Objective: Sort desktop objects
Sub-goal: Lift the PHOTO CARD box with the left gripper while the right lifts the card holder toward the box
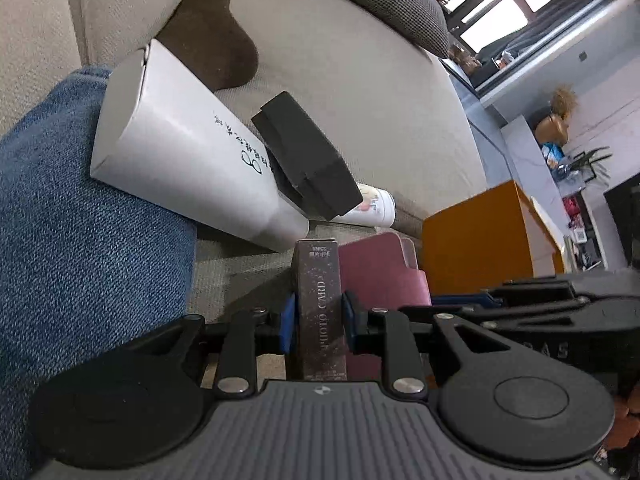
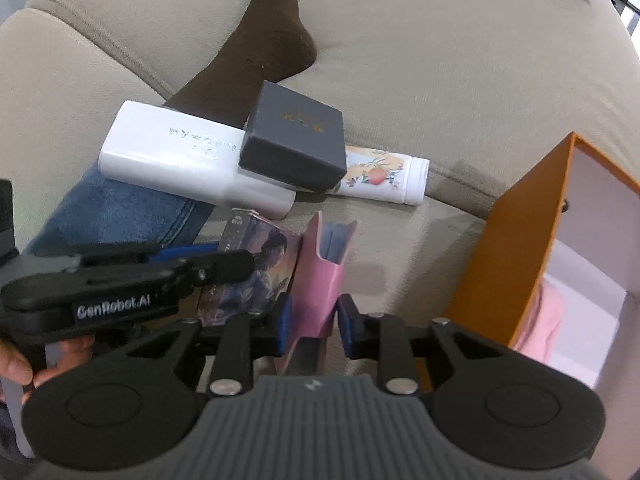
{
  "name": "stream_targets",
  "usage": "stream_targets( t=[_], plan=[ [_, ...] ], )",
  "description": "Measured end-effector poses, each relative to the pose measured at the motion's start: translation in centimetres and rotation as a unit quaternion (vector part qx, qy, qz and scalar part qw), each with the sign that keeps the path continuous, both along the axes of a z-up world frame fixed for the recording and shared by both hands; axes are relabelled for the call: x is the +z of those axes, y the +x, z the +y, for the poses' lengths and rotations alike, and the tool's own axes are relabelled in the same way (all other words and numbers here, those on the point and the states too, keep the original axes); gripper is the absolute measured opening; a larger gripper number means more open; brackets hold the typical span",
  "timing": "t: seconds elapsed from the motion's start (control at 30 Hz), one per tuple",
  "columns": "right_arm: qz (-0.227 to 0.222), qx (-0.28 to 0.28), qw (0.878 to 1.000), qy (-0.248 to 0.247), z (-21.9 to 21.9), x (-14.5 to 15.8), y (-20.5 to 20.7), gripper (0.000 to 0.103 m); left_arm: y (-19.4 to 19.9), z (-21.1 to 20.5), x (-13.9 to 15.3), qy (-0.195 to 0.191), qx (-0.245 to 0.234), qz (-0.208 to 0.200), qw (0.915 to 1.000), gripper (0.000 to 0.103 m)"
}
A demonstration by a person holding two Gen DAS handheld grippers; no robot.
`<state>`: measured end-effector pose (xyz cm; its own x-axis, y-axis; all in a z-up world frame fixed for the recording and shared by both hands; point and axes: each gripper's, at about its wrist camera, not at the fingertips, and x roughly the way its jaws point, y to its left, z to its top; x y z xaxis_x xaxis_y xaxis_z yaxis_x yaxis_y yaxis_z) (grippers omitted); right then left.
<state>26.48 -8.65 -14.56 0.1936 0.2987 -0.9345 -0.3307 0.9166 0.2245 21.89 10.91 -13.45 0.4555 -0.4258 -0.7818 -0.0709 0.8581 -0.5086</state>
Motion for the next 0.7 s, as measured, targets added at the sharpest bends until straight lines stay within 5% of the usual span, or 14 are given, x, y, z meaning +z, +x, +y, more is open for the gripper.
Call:
stream_targets(
  t=[0.7],
  plan=[
    [-0.040, -0.020, 0.998, 0.049, -0.5, -0.6, -1.0, 0.022, -1.4, 0.0, 1.8, 0.031, -0.008, -0.015, 0.9994, 0.026]
  ],
)
